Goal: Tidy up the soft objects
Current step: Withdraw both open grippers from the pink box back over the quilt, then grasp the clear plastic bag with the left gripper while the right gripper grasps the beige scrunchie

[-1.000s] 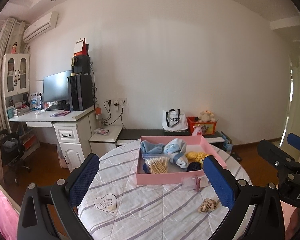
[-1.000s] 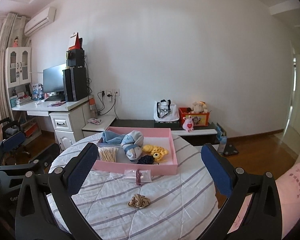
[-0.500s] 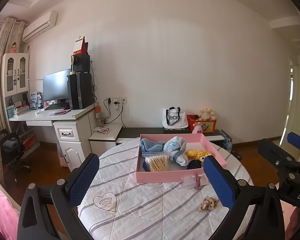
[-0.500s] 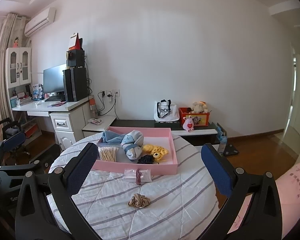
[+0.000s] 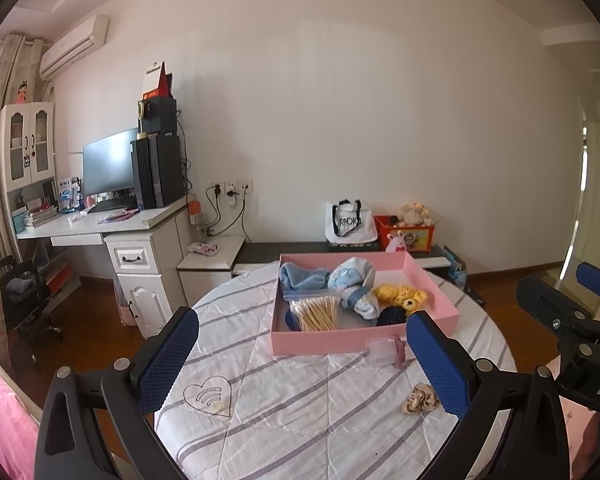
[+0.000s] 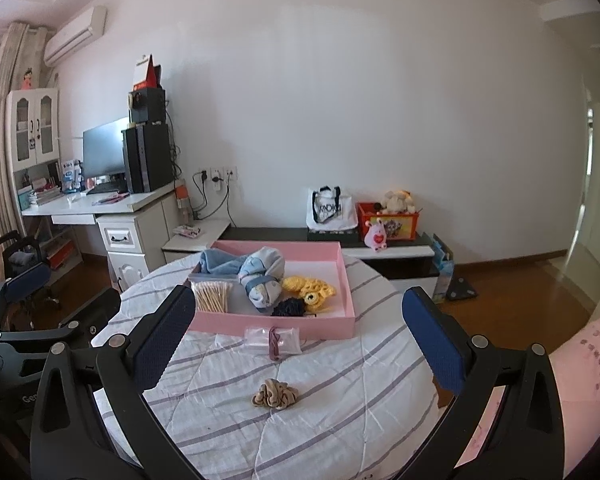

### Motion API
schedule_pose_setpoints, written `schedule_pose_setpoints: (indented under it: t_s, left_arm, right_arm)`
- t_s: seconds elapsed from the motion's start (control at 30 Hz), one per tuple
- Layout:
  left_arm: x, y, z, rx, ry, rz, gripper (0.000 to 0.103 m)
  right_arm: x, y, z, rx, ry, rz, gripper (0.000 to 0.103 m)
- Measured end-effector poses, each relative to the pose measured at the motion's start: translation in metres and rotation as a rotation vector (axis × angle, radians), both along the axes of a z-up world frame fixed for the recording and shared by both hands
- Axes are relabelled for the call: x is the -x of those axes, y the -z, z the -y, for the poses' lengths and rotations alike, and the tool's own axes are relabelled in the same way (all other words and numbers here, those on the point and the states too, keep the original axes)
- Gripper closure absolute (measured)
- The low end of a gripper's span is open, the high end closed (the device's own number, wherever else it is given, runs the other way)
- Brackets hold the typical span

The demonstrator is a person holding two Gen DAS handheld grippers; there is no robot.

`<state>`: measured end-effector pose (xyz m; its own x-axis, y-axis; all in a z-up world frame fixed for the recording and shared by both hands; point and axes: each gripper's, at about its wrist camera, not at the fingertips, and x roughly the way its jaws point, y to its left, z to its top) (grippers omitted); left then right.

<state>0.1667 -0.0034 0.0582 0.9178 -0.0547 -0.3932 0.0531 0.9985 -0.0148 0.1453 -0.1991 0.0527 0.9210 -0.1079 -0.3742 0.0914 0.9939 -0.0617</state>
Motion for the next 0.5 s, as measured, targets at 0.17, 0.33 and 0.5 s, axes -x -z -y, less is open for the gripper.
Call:
schedule_pose_setpoints:
  t_s: [0.17, 0.33, 0.5]
  left_arm:
    - [-0.015, 0.009, -0.001, -0.005, -0.006, -0.049, 0.0]
    - [-0.037, 0.021, -0.004, -0.017, -0.02, -0.114, 0.0]
    - [-0.058, 0.038, -0.009, -0.017, -0.036, -0.182, 0.0]
  right_arm:
    - [-0.015, 0.015, 0.005, -0.019, 0.004, -0.062, 0.0]
    - [-0.032, 0.036, 0.007, -0.029, 0.005, -0.138, 0.0]
    - [-0.056, 0.067, 0.008, -0.041, 0.01, -0.25, 0.0]
